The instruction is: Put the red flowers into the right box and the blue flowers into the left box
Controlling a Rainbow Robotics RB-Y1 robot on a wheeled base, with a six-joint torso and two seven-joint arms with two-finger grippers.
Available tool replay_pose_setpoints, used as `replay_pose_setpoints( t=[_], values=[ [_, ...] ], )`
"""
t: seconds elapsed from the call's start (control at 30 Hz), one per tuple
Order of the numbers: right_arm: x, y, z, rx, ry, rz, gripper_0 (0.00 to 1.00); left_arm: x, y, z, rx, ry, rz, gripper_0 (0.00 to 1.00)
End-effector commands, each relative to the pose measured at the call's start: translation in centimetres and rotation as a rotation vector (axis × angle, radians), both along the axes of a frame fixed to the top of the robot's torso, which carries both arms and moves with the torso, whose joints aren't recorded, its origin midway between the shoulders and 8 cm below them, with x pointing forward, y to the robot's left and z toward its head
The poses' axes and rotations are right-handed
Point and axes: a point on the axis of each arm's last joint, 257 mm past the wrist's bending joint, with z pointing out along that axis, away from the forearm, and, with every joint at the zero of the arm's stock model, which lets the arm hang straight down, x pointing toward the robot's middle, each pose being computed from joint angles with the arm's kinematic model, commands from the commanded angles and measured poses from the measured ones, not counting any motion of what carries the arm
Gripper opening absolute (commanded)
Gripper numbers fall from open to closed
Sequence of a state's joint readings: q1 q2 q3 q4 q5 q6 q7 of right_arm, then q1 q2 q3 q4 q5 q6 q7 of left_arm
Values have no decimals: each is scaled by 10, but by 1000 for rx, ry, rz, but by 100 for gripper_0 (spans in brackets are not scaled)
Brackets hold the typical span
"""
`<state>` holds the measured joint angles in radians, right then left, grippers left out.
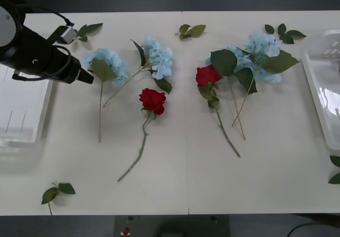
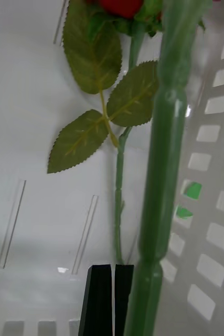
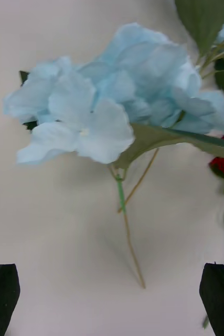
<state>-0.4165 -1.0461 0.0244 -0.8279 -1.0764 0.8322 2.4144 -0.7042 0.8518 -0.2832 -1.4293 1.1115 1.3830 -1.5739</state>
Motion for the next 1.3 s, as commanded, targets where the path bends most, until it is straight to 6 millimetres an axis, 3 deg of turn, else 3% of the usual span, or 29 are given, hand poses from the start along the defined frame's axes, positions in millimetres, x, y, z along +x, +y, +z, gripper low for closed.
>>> replay_pose_setpoints(
  t=[0.03, 0.17, 0.2, 0.27, 0.33, 0.43, 0.63, 0.77, 1.0, 1.3],
  values=[
    [11, -14, 20, -31, -58, -49, 0, 5, 5, -15, 50, -6, 68, 100],
    [11, -17, 12, -11, -79, -91, 0, 8, 1, -29, 85, -11, 84, 100],
    [11, -16, 10, -9, -78, -92, 9, 8, -1, -32, 90, -11, 84, 100],
    [12, -17, 12, -18, -85, -88, 40, 9, -6, -39, 93, -4, 85, 100],
    [12, -18, 11, -22, -83, -88, 60, 9, -12, -46, 82, 12, 88, 100],
    [12, -19, 12, -28, -83, -86, 78, 12, -21, -56, 68, 34, 89, 100],
    [8, -23, 9, -29, -77, -94, 92, 17, -30, -67, 67, 55, 99, 100],
    [10, -10, 7, -3, -59, -67, 98, 21, -27, -70, 102, 39, 106, 100],
    [18, 52, 13, 253, -54, -28, 99, 24, -32, -76, 136, 25, 99, 100],
    [28, 160, 41, 540, 2, 28, 100, 28, -39, -92, 150, 2, 93, 100]
  ],
)
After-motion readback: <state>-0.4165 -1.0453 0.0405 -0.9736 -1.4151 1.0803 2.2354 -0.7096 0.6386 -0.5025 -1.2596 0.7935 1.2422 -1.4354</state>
